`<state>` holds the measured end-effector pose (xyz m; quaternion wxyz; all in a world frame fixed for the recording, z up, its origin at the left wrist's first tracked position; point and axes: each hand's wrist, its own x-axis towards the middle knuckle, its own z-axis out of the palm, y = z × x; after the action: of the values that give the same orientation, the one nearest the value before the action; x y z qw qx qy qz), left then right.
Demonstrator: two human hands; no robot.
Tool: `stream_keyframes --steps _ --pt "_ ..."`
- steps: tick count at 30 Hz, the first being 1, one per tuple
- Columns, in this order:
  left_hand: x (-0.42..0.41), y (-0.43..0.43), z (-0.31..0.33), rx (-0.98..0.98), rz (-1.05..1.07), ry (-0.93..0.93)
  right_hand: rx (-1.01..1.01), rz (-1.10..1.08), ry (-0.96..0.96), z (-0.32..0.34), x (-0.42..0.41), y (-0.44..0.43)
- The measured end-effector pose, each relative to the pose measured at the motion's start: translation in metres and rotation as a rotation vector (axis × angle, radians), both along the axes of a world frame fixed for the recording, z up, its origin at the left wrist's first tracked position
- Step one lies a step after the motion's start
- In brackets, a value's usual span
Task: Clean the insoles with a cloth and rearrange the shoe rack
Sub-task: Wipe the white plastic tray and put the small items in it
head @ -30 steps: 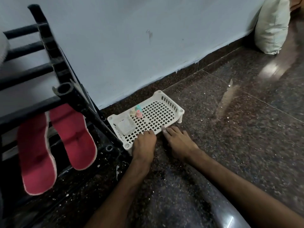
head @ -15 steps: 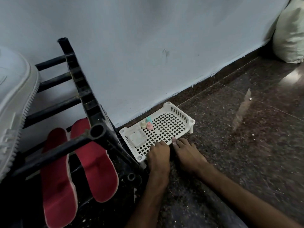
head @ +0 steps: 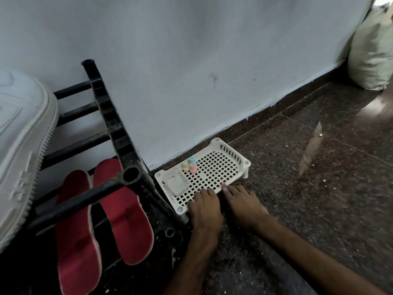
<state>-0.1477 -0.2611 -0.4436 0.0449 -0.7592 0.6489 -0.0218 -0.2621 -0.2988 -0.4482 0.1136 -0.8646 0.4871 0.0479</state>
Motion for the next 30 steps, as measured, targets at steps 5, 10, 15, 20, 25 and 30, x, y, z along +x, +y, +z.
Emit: stream_keyframes --steps 5,10,15,20,25,30 --pt "0.000 0.003 0.010 -0.018 -0.029 0.032 -0.036 -0.041 -0.010 0.019 -0.004 0.004" --pt "0.004 0.008 0.046 -0.077 -0.056 0.033 -0.083 -0.073 0.006 0.056 -0.007 0.008" --pt "-0.004 0.016 0.114 -0.173 -0.114 0.047 -0.221 -0.072 0.012 0.123 -0.011 0.014" --pt "-0.013 0.030 0.221 -0.297 -0.134 0.068 -0.360 -0.050 -0.031 0.233 -0.011 0.027" --pt "0.003 0.071 0.343 -0.416 -0.151 -0.043 -0.526 -0.022 -0.084 0.362 0.001 0.062" --pt "0.053 0.145 0.448 -0.508 -0.022 -0.054 -0.607 0.012 -0.174 0.467 0.041 0.127"
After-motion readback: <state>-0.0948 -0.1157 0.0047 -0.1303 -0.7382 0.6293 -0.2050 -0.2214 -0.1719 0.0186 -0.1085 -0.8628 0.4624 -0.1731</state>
